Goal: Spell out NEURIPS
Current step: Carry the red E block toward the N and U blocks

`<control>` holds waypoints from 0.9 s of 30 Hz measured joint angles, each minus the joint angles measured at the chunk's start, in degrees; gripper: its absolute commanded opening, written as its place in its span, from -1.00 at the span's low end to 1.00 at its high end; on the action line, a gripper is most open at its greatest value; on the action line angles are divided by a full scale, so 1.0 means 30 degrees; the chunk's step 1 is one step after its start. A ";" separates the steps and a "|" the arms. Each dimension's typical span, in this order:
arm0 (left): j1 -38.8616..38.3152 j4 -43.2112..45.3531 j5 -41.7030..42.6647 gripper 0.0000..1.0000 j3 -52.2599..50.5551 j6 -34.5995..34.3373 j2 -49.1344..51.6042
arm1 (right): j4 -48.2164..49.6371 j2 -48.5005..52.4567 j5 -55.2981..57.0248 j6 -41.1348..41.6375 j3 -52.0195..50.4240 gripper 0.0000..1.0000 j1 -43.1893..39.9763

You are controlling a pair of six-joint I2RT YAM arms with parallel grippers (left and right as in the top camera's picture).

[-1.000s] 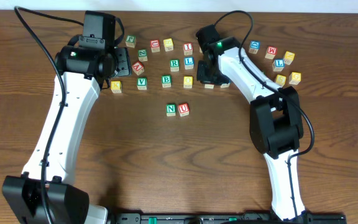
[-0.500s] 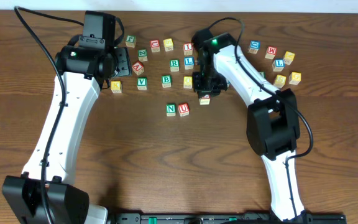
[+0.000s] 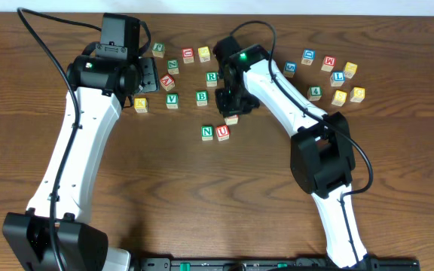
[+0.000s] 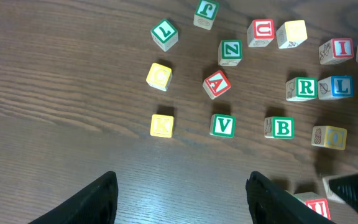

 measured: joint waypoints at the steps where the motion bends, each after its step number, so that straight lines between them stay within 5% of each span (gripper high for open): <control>1: 0.0000 0.0000 0.0000 0.31 0.0000 0.0007 0.0000 | 0.0226 0.0000 -0.0007 -0.0036 0.0219 -0.55 0.0000; 27: 0.0000 0.0000 0.0000 0.31 0.0000 0.0000 0.0000 | 0.2353 0.0007 0.1239 0.0685 0.0393 -0.49 0.2280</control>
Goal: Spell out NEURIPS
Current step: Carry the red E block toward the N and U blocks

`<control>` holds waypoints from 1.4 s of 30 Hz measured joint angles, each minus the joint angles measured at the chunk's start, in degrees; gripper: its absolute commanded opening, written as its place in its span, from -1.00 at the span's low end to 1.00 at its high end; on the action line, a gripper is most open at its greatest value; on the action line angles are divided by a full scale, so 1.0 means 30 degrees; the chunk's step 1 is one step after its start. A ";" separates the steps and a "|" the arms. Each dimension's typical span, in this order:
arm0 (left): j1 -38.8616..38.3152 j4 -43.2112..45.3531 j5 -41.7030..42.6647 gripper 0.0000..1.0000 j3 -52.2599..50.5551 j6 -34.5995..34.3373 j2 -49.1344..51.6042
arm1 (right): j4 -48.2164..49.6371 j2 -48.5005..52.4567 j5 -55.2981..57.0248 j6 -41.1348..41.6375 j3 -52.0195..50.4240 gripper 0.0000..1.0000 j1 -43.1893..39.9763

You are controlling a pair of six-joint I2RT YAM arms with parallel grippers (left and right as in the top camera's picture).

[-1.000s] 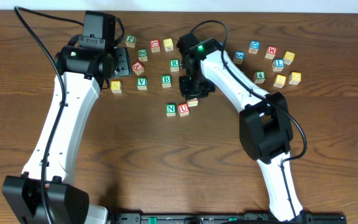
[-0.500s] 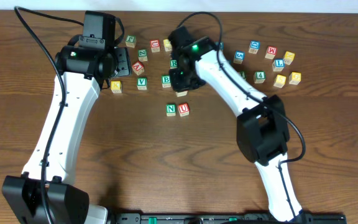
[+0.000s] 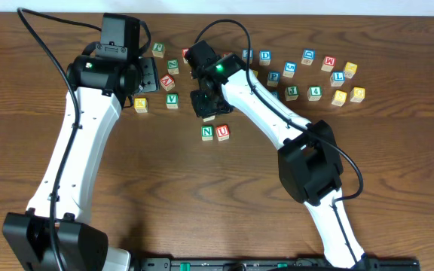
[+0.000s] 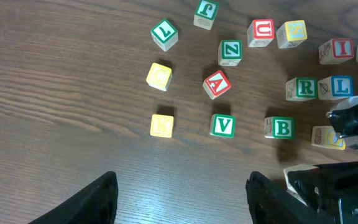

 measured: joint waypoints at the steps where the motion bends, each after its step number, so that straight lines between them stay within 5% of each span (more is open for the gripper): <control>1: 0.0000 0.0000 0.0000 0.31 0.0000 0.0000 0.0000 | 0.0036 0.0000 0.0087 0.0109 -0.0066 -0.48 0.0000; 42: 0.0000 -0.0080 0.0000 0.31 0.0000 0.0007 0.0000 | -0.3118 0.0007 0.0583 0.2025 -0.1596 -0.47 0.0015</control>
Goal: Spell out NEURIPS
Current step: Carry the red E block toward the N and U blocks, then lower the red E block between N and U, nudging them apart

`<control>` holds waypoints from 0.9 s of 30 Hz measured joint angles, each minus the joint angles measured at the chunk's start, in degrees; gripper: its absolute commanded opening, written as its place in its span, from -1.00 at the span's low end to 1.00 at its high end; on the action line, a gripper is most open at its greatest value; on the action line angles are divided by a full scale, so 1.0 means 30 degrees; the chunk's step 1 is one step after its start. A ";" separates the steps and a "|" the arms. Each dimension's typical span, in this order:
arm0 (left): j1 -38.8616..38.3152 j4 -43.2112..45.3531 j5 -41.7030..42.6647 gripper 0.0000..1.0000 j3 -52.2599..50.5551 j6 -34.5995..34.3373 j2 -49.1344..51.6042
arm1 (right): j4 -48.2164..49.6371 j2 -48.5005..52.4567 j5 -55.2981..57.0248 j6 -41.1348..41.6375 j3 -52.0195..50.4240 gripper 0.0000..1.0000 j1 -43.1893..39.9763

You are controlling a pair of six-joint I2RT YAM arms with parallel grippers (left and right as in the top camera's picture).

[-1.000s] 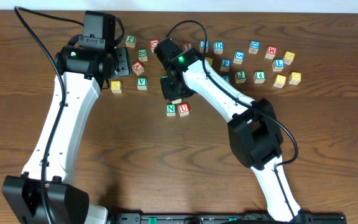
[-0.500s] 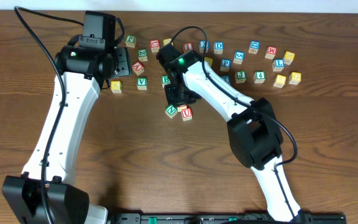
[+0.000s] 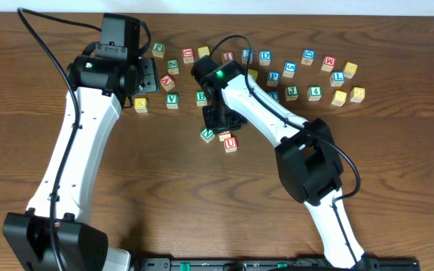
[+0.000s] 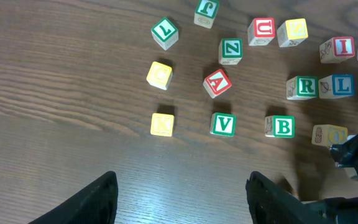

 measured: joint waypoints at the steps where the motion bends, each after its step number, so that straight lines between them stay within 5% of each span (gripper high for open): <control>1: 0.0000 0.0000 0.0000 0.30 0.0000 0.0000 0.0000 | -0.0036 0.0000 0.0000 0.0124 -0.0022 -0.47 0.0007; 27: 0.0000 0.0000 0.0000 0.31 0.0000 0.0000 0.0000 | 0.1013 0.0000 0.0444 0.0947 -0.0095 -0.41 0.0845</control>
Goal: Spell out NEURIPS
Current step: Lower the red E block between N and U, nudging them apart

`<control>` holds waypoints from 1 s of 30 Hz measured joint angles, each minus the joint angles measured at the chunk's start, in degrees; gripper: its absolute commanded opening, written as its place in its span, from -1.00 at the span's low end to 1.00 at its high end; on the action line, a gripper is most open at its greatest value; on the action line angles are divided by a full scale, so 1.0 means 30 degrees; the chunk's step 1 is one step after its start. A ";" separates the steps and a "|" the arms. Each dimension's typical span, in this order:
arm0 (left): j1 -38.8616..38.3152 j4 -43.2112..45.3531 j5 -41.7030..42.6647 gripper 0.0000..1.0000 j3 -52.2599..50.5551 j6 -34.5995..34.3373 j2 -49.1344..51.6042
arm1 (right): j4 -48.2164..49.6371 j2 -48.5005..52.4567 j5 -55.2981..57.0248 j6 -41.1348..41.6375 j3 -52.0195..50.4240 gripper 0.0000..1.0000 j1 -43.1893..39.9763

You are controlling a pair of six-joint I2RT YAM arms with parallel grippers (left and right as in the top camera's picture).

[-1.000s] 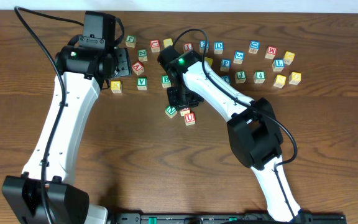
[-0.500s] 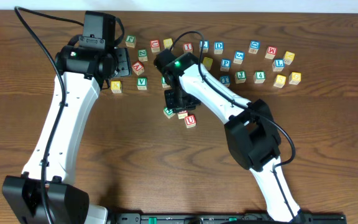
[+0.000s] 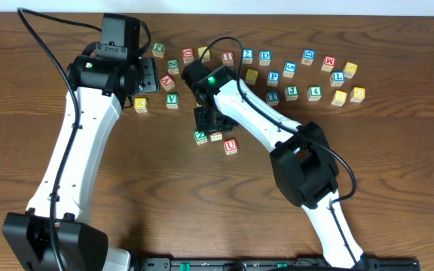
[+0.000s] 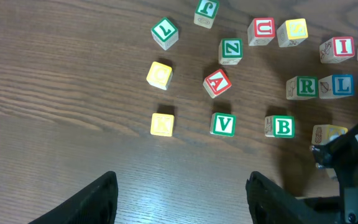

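Note:
In the overhead view a green N block [image 3: 200, 137], a tan block [image 3: 216, 136] and a red U block [image 3: 230, 146] lie in a loose row mid-table. My right gripper [image 3: 206, 120] hangs right over the N and tan blocks; its jaws are hidden under the wrist. My left gripper [image 4: 182, 202] is open and empty, hovering above bare wood near the back left. Below it the left wrist view shows a green R [image 4: 304, 87], a red I [image 4: 339, 48], a second red U [image 4: 263, 30] and a yellow S [image 4: 293, 31].
More letter blocks are scattered along the back: green V [image 4: 222, 124], green B [image 4: 283, 127], red A [image 4: 217, 83], yellow K [image 4: 161, 124], and a row from blue P [image 3: 273, 76] to a yellow block [image 3: 358, 94]. The right arm [image 3: 262, 120] spans the table's middle.
My right gripper has moved a little left. The N block now sits further left and the tan block lies between it and the U, which is slightly lower. The left arm has not moved.
My right gripper first stood over a tan block just above the touching N and U pair. It was then further left by the B block. Later it was down at the pair, with N tilted and U pushed aside. Now the three blocks lie spread in a row.

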 measured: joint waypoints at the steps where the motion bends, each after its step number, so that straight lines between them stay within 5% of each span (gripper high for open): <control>1: 0.0000 0.0000 0.0000 0.31 0.0000 -0.0007 0.0000 | -0.0211 0.0000 0.0160 0.0066 0.0000 -0.41 0.0000; 8: 0.0000 0.0000 0.0000 0.30 0.0000 -0.0007 0.0000 | -0.0517 0.0000 0.0736 0.0663 -0.0015 -0.38 0.0000; 17: 0.0000 0.0000 0.0000 0.31 0.0000 -0.0007 0.0000 | -0.0277 0.0000 0.0823 0.1297 -0.0015 0.03 -0.0007; 30: 0.0000 -0.0124 0.0000 0.31 0.0000 -0.0007 0.0000 | -0.3206 -0.0393 0.0845 0.1290 0.0933 0.01 -0.0204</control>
